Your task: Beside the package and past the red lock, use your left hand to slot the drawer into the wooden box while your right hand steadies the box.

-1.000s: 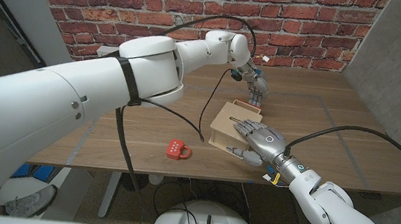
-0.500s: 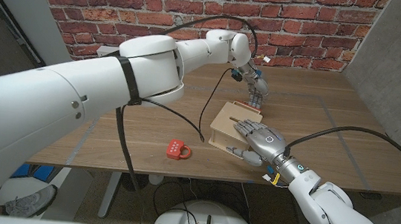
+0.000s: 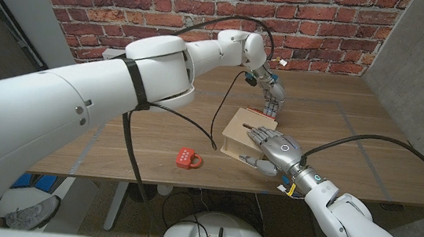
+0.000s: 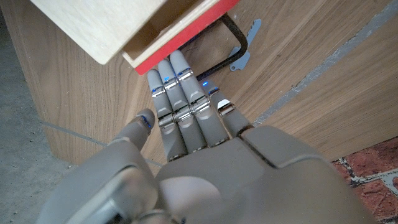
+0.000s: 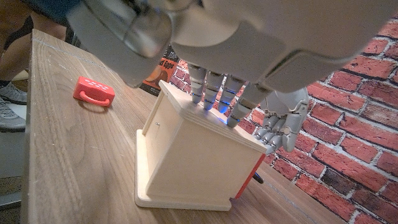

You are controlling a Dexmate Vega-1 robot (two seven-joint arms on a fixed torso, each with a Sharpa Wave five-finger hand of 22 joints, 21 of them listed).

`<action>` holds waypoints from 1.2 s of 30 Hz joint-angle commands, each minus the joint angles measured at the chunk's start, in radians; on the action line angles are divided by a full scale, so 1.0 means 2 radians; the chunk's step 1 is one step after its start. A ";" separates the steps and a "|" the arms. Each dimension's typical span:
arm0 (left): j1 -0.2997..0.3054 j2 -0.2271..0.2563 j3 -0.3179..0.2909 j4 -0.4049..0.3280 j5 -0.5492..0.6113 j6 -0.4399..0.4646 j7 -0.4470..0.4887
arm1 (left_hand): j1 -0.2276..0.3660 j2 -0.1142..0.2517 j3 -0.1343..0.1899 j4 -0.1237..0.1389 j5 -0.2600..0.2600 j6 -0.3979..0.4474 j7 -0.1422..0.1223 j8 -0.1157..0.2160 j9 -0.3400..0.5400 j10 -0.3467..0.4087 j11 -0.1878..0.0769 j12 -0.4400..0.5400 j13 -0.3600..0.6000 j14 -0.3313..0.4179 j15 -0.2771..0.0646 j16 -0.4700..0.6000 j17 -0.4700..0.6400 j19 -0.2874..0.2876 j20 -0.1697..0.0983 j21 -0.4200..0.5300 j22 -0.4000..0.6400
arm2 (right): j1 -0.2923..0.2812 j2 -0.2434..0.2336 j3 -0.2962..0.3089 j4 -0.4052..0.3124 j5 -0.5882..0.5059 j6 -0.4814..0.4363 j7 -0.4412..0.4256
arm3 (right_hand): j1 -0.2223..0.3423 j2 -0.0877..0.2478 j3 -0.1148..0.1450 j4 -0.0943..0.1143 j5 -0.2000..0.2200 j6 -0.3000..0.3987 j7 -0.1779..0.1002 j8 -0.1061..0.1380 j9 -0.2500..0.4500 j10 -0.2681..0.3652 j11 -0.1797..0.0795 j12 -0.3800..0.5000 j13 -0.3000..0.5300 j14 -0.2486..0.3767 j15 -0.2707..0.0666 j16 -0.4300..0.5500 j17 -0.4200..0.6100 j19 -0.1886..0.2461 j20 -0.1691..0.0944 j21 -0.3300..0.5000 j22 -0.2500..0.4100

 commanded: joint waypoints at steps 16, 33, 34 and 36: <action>0.002 0.000 0.000 0.000 -0.002 0.008 -0.019 | -0.008 -0.001 0.010 0.001 0.000 0.001 0.005 -0.004 0.002 0.006 -0.004 -0.002 0.002 0.010 -0.011 0.000 0.003 0.007 -0.072 0.002 0.001 | 0.003 0.006 -0.003 0.004 0.000 -0.007 -0.004 | -0.005 0.002 0.004 0.001 -0.001 0.006 -0.001 0.003 0.002 0.004 0.001 0.004 0.002 0.004 -0.001 0.002 0.000 0.005 0.000 0.003 0.003; 0.003 0.002 -0.008 -0.001 -0.010 -0.004 -0.047 | -0.013 -0.001 0.016 0.002 0.000 0.002 0.005 -0.005 0.002 0.008 -0.003 -0.003 0.002 0.013 -0.011 0.000 0.003 0.008 -0.071 0.002 0.001 | 0.002 0.005 -0.004 0.003 -0.006 -0.010 -0.005 | -0.005 0.002 0.004 0.001 -0.001 0.006 -0.001 0.003 0.002 0.004 0.001 0.004 0.002 0.004 -0.001 0.002 0.000 0.005 0.000 0.003 0.003; 0.003 0.002 -0.008 -0.001 -0.010 -0.005 -0.048 | -0.013 -0.001 0.017 0.003 0.000 0.002 0.005 -0.005 0.002 0.008 -0.002 -0.003 0.002 0.014 -0.011 0.000 0.003 0.008 -0.071 0.003 0.001 | 0.002 0.005 -0.004 0.004 -0.006 -0.010 -0.005 | -0.005 0.002 0.004 0.001 -0.001 0.006 -0.001 0.003 0.002 0.004 0.001 0.004 0.002 0.004 -0.001 0.002 0.000 0.005 0.000 0.003 0.003; 0.003 0.002 -0.009 -0.001 -0.010 -0.006 -0.051 | -0.014 -0.001 0.017 0.003 0.000 0.002 0.005 -0.005 0.002 0.009 -0.002 -0.003 0.002 0.014 -0.011 0.000 0.003 0.008 -0.071 0.003 0.001 | 0.002 0.005 -0.004 0.004 -0.006 -0.010 -0.006 | -0.005 0.002 0.004 0.001 -0.001 0.006 -0.001 0.003 0.002 0.004 0.001 0.004 0.002 0.004 -0.001 0.002 0.000 0.005 0.000 0.003 0.003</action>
